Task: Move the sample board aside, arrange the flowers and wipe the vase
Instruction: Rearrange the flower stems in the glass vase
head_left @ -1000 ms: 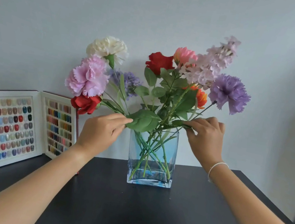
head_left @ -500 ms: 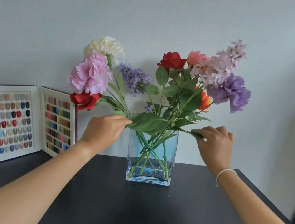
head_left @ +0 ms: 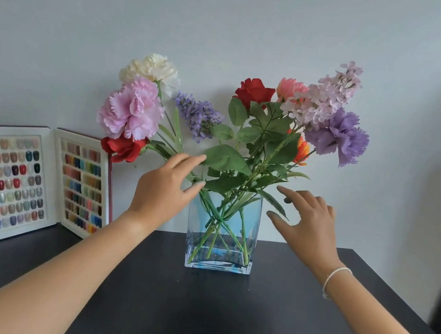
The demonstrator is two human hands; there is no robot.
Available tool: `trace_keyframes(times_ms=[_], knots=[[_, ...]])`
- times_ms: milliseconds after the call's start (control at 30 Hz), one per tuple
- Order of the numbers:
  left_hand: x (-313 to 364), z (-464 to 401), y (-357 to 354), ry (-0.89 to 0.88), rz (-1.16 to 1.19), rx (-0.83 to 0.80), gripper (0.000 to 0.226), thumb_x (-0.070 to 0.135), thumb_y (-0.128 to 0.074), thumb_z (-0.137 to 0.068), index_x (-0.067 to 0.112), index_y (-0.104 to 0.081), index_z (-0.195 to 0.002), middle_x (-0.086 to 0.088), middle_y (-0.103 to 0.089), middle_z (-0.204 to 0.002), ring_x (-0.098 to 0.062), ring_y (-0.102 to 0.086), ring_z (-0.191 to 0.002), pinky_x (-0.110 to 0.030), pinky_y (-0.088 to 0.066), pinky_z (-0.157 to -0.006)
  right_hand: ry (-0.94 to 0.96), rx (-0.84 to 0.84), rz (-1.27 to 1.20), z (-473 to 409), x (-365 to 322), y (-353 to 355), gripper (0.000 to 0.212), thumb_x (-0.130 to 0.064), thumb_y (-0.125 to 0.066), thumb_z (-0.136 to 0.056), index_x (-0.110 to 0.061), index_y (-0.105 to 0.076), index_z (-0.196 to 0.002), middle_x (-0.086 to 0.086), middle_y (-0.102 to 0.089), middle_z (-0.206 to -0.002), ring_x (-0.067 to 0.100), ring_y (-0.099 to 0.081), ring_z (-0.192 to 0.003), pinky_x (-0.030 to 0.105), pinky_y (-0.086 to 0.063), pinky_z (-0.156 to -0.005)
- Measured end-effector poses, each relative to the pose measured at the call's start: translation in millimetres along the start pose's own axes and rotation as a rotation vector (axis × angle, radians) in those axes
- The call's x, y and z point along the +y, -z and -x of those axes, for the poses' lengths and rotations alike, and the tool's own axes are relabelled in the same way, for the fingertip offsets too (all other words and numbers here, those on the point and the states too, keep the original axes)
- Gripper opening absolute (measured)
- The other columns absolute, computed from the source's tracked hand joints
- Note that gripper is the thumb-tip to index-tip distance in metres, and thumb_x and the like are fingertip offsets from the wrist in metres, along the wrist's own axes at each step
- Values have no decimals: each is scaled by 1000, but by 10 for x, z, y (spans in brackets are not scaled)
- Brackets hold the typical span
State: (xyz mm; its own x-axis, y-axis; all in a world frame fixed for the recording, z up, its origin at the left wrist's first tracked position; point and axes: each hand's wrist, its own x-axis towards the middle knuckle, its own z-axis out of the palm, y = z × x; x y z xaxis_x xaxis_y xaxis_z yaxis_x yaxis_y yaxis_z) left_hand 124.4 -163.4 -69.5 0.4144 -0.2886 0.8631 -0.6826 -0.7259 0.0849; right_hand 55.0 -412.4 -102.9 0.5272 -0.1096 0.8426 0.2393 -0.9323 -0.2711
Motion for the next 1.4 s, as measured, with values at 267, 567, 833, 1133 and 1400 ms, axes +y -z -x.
trace_keyframes(times_ms=[267, 567, 833, 1133, 1400], knots=[[107, 107, -75, -60, 32, -60, 40, 39, -71, -74, 18, -57, -105, 3, -64, -106, -4, -38, -42, -10, -26, -43, 80, 91, -84, -65, -155, 73, 39, -35, -74, -73, -17, -66, -107, 3, -62, -86, 26, -54, -80, 35, -34, -76], [24, -100, -93, -39, -64, 11, 11, 20, -64, -82, 12, -71, -79, -2, -69, -78, -27, -61, -56, -28, -43, -44, 139, 92, 13, -379, -478, -17, 25, -22, -71, -77, -16, -70, -101, 10, -63, -84, 30, -54, -76, 37, -35, -73], [-54, -22, -115, 73, 8, 45, 6, 18, -66, -81, 14, -71, -82, -2, -69, -82, -22, -60, -59, -22, -34, -49, 142, 115, 23, -263, -426, -32, 14, -16, -72, -76, -16, -74, -90, 8, -62, -75, 31, -55, -71, 42, -41, -71], [-18, 66, -83, 70, 1, -93, 21, 31, -63, -82, 22, -67, -101, 4, -66, -103, -25, -63, -65, -28, -45, -55, 56, 112, -32, -60, -264, 115, 17, -18, -74, -75, -17, -73, -92, 7, -62, -79, 30, -54, -73, 38, -37, -70], [128, 375, 108, 131, 31, -118, 25, 29, -63, -83, 22, -65, -107, 3, -64, -107, -22, -62, -71, -28, -43, -59, -14, 48, -52, 241, -291, 389, 16, -16, -71, -78, -17, -72, -94, 7, -61, -80, 28, -50, -71, 40, -39, -71]])
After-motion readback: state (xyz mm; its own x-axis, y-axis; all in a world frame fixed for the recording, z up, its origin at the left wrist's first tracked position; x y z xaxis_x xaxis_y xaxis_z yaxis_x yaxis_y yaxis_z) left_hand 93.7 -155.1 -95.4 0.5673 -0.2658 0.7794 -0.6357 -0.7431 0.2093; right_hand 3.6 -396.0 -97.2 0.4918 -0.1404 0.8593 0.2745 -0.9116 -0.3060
